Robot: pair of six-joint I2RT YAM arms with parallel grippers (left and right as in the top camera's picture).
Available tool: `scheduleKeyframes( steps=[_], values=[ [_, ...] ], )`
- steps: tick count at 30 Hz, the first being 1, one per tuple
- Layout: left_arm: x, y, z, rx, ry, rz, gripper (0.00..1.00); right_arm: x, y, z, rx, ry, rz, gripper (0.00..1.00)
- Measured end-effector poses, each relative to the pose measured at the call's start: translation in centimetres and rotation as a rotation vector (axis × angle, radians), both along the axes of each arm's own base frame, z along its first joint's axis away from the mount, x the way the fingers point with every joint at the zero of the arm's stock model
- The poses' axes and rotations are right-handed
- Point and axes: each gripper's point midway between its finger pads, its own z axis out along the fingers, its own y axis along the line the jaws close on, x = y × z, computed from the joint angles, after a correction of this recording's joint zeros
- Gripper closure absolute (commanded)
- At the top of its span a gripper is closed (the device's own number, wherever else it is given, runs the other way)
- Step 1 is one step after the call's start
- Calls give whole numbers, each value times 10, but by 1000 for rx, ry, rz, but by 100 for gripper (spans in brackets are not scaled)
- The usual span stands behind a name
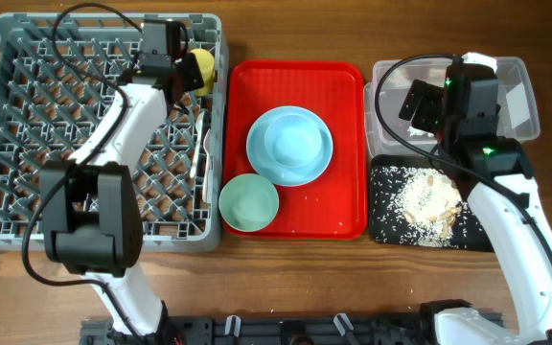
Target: Sort waste into correct bins and load items into the dishwasher rack
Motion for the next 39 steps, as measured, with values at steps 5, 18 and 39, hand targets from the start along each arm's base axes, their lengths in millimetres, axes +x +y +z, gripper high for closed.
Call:
scheduleKeyframes(
  steps=[5, 18, 39],
  values=[
    [4, 13, 10, -28, -32, 28, 96, 0, 0, 0, 0, 0, 0, 0],
    [14, -22, 31, -184, -106, -104, 96, 0, 0, 0, 0, 1, 0, 0],
    [2, 38, 1, -54, -4, 73, 96, 0, 0, 0, 0, 0, 0, 0]
  ],
)
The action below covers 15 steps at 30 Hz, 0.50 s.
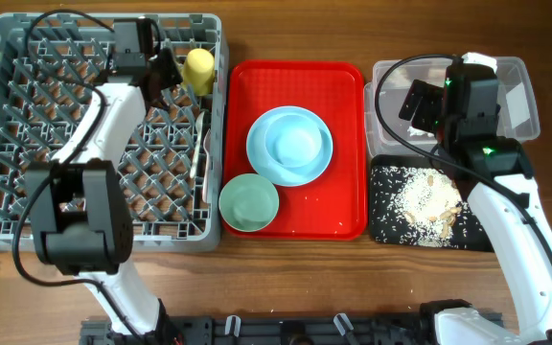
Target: Sort waste into correct bins and load items into the dishwasher rack
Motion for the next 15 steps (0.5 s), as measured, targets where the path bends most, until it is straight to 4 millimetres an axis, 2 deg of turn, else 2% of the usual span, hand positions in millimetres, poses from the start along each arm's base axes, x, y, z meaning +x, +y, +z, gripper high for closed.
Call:
scheduleKeyframes(
  steps=[2, 4, 6, 8, 10, 12, 15],
  values=[
    [-7, -7, 22, -31, -21, -27, 94, 0, 0, 0, 0, 0, 0, 0],
    [-21, -24, 57, -106, -54, -93, 94, 0, 0, 0, 0, 0, 0, 0],
    [-53, -54, 97, -239, -52, -211, 93, 0, 0, 0, 0, 1, 0, 0],
    [-87, -77, 109, -333, 17, -288, 89, 0, 0, 0, 0, 0, 0, 0],
    [-126, -105, 106, -420, 151, -355, 84, 0, 0, 0, 0, 1, 0, 0],
    [-175, -131, 83, -449, 370, -394, 82, 0, 0, 0, 0, 1, 0, 0],
    [-206, -162, 69, -399, 488, -470, 76, 0, 0, 0, 0, 1, 0, 0]
  ],
)
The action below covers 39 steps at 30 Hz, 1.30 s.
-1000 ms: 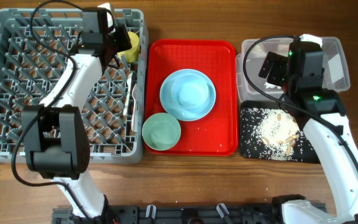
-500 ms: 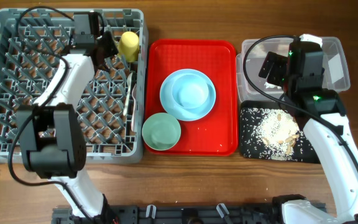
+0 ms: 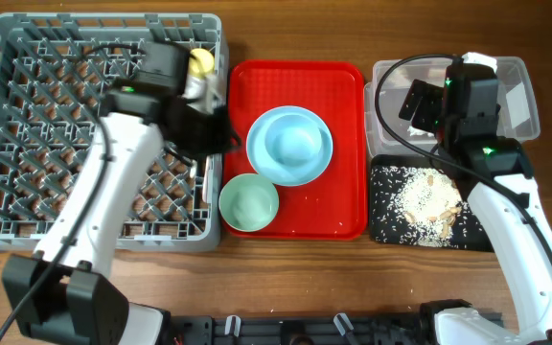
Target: Sort waste into correct bins and load items into the dishwasher rack
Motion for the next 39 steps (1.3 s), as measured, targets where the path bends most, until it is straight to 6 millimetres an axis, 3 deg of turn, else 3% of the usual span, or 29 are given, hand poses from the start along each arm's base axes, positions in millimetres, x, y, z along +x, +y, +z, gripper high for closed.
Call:
scheduleKeyframes(
  steps=[6, 14, 16, 19, 27, 35, 38, 39],
  values=[
    [-53, -66, -19, 188, -39, -232, 73, 0, 0, 0, 0, 0, 0, 0],
    [-94, -82, -73, 429, -116, -274, 68, 0, 0, 0, 0, 0, 0, 0],
    [-94, -78, -86, 450, -122, -256, 70, 0, 0, 0, 0, 0, 0, 0],
    [-87, -77, -100, 445, -156, -228, 90, 0, 0, 0, 0, 0, 0, 0],
    [-82, -69, -122, 470, -200, -195, 81, 0, 0, 0, 0, 0, 0, 0],
    [-78, -67, -128, 477, -220, -186, 81, 0, 0, 0, 0, 0, 0, 0],
    [-79, -65, -137, 500, -200, -192, 86, 0, 0, 0, 0, 0, 0, 0],
    [-80, -64, -141, 509, -192, -195, 94, 0, 0, 0, 0, 0, 0, 0]
  ],
)
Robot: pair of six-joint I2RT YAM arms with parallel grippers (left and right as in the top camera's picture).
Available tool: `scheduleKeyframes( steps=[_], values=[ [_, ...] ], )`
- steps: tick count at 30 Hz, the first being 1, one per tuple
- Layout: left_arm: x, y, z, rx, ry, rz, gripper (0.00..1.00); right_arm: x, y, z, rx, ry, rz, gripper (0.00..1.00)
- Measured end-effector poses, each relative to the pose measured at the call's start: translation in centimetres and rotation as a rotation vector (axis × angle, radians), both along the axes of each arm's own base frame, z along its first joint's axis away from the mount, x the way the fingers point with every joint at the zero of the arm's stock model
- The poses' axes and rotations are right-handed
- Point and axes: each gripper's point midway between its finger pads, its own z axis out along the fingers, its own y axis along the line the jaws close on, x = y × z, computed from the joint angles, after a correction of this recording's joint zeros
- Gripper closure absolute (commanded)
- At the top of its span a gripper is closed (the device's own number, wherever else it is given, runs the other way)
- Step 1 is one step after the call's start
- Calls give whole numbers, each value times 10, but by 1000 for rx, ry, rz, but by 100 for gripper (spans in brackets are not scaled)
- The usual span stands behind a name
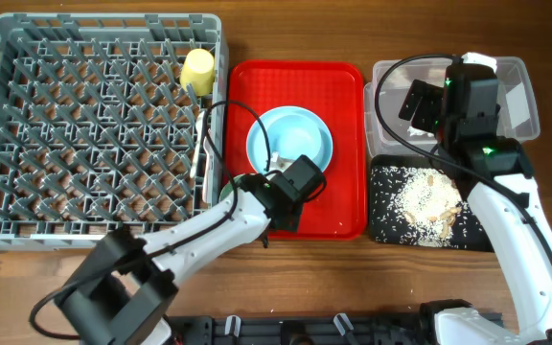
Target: Sort waste into correct bins and load items into the dishwasher rack
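Note:
The grey dishwasher rack [27,115] fills the left of the overhead view, with a yellow cup [197,67] standing in its far right corner. On the red tray [348,144] sits a light blue bowl on a plate [295,134]. My left gripper [286,196] hangs low over the tray's near left part, just in front of the blue plate; its fingers are hidden under the wrist. No green bowl shows. My right gripper [418,102] hovers over the clear bin [516,91]; its jaws cannot be made out.
A black bin [401,216] holding rice and food scraps lies at the near right, below the clear bin. A white piece of cutlery [199,144] rests along the rack's right side. The right arm's cable loops over both bins.
The left arm has gone from the rack's right edge to the near left part of the red tray, and it now covers the spot where the green bowl stood. The right arm is unchanged.
The left gripper was at the yellow cup in the rack's far right corner. Then it stood apart from the cup, which stayed upright in the rack. Then it was at the rack's right edge, and now it is low over the tray. The right arm never moved.

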Motion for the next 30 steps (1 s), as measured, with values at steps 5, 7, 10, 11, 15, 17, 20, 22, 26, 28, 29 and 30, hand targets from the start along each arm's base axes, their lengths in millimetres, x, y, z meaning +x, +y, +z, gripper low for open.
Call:
scheduleKeyframes(
  steps=[5, 7, 10, 11, 15, 17, 20, 22, 26, 28, 29, 30],
  values=[
    [4, -1, -3, 5, -13, 2, 96, 0, 0, 0, 0, 0, 0, 0],
    [5, -1, -3, 6, -18, 3, 96, 0, 0, 0, 0, 0, 0, 0],
    [4, 0, -1, 13, -11, 3, 96, 0, 0, 0, 0, 0, 0, 0],
    [3, 0, 2, 19, -4, 3, 96, 0, 0, 0, 0, 0, 0, 0],
    [14, -16, 50, -102, 25, -17, 96, 0, 0, 0, 0, 0, 0, 0],
    [30, -23, 92, -231, 2, -30, 96, 0, 0, 0, 0, 0, 0, 0],
    [66, -6, 166, -475, -72, -14, 96, 0, 0, 0, 0, 0, 0, 0],
    [87, 27, 191, -604, -90, 30, 95, 0, 0, 0, 0, 0, 0, 0],
    [125, 85, 210, -854, -112, 97, 95, 0, 0, 0, 0, -1, 0, 0],
    [149, 107, 221, -998, -160, 78, 94, 0, 0, 0, 0, 0, 0, 0],
    [161, 118, 224, -1081, -180, 55, 94, 0, 0, 0, 0, 0, 0, 0],
    [169, 127, 223, -1162, -174, 38, 94, 0, 0, 0, 0, -1, 0, 0]
  ],
)
